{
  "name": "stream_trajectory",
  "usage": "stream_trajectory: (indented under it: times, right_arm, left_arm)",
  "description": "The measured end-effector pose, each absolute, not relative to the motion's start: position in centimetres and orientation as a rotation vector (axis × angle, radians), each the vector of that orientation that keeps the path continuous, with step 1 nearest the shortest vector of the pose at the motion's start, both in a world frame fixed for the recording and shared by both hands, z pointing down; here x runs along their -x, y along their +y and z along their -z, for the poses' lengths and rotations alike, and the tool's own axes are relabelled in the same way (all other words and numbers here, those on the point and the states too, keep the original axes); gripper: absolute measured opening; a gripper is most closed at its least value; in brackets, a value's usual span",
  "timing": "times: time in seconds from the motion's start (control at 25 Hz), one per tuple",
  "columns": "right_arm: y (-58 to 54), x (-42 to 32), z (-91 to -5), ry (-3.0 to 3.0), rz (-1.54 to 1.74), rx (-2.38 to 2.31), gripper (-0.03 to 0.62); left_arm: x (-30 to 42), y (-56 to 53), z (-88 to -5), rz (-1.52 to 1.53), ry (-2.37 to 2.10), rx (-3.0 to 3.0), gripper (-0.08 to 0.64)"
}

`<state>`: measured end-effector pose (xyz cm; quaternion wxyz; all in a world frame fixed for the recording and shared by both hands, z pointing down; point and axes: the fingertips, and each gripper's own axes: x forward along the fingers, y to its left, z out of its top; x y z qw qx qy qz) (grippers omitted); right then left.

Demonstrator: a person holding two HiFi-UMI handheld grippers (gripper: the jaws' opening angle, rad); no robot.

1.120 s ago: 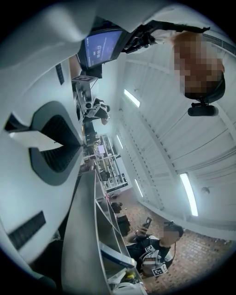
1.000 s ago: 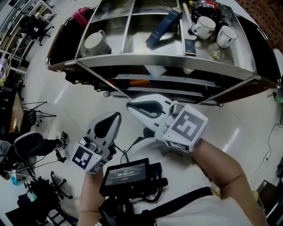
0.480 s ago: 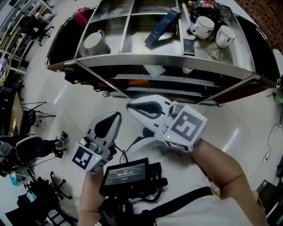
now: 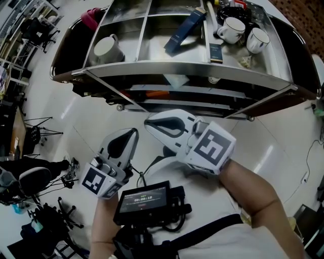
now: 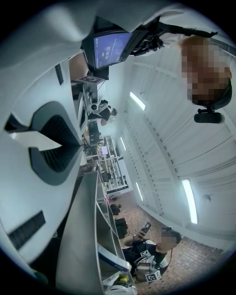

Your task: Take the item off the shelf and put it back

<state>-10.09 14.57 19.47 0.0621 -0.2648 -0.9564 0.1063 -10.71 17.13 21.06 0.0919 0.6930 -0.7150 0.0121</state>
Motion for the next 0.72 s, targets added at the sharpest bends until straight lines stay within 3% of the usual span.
stream_trajectory:
  times: [0.72]
  right_arm:
    - [15.3,11.7,-19.8,-2.904,-0.358,0.767,0.005]
  left_arm:
    - [12.6,17.4,-21.6,0.002,-2.075,-2.083,0.009]
